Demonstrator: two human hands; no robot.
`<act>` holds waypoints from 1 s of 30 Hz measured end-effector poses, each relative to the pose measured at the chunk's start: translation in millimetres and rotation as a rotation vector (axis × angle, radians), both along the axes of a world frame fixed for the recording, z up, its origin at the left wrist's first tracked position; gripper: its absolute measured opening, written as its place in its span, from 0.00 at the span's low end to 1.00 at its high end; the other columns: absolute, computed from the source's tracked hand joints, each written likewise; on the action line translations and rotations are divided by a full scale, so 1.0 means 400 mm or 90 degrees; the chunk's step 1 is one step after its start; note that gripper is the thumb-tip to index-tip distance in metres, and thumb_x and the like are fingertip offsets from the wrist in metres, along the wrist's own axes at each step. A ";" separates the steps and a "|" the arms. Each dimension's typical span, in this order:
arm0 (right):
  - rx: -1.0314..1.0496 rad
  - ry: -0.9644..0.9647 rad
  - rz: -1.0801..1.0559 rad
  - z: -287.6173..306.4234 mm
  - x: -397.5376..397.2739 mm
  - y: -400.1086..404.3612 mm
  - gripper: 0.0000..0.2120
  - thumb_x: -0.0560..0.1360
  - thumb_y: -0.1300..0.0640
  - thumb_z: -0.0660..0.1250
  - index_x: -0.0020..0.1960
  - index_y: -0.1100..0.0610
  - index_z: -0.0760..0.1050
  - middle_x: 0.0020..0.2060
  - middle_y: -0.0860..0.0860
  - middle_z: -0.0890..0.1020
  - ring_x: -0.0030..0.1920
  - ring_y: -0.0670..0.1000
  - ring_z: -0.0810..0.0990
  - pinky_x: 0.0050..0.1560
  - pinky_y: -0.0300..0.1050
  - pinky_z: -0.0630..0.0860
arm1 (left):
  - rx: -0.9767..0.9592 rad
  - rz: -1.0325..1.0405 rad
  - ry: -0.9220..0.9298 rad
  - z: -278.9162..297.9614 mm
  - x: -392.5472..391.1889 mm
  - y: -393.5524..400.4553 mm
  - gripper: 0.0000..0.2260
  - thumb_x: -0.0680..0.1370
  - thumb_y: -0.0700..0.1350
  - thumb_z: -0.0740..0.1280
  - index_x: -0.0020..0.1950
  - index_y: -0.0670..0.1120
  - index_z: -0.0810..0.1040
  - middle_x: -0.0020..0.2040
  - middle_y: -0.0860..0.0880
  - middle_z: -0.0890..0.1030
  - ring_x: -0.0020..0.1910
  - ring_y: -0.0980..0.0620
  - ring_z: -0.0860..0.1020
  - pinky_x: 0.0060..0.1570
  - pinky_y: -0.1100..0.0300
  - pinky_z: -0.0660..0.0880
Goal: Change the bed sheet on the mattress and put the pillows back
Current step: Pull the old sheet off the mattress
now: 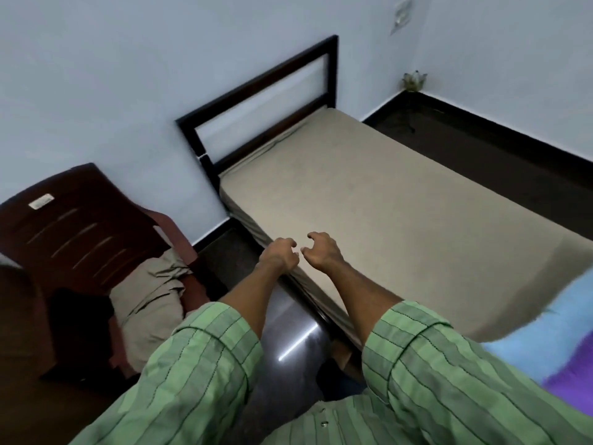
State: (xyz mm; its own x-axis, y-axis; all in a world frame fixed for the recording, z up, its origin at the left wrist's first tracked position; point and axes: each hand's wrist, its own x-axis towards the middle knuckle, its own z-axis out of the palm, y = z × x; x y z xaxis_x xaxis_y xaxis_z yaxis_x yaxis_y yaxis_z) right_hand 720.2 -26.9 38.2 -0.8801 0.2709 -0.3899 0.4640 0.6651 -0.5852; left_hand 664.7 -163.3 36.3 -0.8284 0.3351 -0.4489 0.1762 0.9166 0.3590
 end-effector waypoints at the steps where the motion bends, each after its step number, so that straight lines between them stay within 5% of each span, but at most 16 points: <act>1: -0.005 -0.003 0.011 -0.004 -0.061 -0.011 0.28 0.79 0.47 0.67 0.77 0.54 0.68 0.75 0.56 0.70 0.74 0.58 0.68 0.73 0.53 0.68 | 0.001 0.028 0.000 -0.004 -0.050 -0.019 0.21 0.79 0.52 0.64 0.71 0.50 0.76 0.72 0.46 0.75 0.70 0.44 0.74 0.69 0.48 0.73; 17: -0.002 -0.098 0.160 -0.125 -0.839 -0.182 0.30 0.79 0.45 0.67 0.77 0.57 0.68 0.73 0.58 0.70 0.73 0.61 0.69 0.72 0.55 0.70 | 0.081 0.211 -0.079 -0.179 -0.758 -0.199 0.19 0.74 0.49 0.63 0.63 0.51 0.81 0.64 0.47 0.80 0.62 0.45 0.79 0.62 0.48 0.77; 21: -0.026 -0.144 0.115 -0.206 -1.053 -0.233 0.29 0.80 0.47 0.66 0.77 0.57 0.67 0.74 0.59 0.69 0.72 0.61 0.70 0.72 0.56 0.70 | 0.125 0.258 -0.112 -0.273 -0.998 -0.240 0.17 0.78 0.44 0.64 0.66 0.49 0.79 0.66 0.46 0.79 0.64 0.45 0.77 0.65 0.54 0.74; 25: -0.045 -0.223 0.084 -0.334 -1.237 -0.270 0.30 0.80 0.47 0.67 0.77 0.58 0.66 0.73 0.59 0.69 0.72 0.61 0.70 0.71 0.56 0.70 | 0.170 0.382 -0.145 -0.419 -1.219 -0.276 0.15 0.79 0.40 0.63 0.64 0.46 0.81 0.64 0.44 0.80 0.62 0.45 0.79 0.55 0.61 0.70; 30: -0.060 -0.252 0.109 -0.551 -1.418 -0.325 0.30 0.79 0.48 0.68 0.77 0.58 0.66 0.72 0.58 0.70 0.71 0.59 0.71 0.69 0.53 0.71 | 0.151 0.468 -0.145 -0.668 -1.404 -0.328 0.17 0.77 0.43 0.66 0.66 0.44 0.78 0.64 0.41 0.80 0.62 0.40 0.79 0.58 0.54 0.75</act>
State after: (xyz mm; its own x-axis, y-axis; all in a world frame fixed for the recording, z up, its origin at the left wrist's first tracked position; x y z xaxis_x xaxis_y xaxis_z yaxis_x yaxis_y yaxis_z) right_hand 153.1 -156.8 -182.2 -0.6875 0.0812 -0.7217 0.5520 0.7041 -0.4467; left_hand 102.9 -294.4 -230.7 -0.7706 -0.1518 -0.6190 -0.5432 0.6645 0.5133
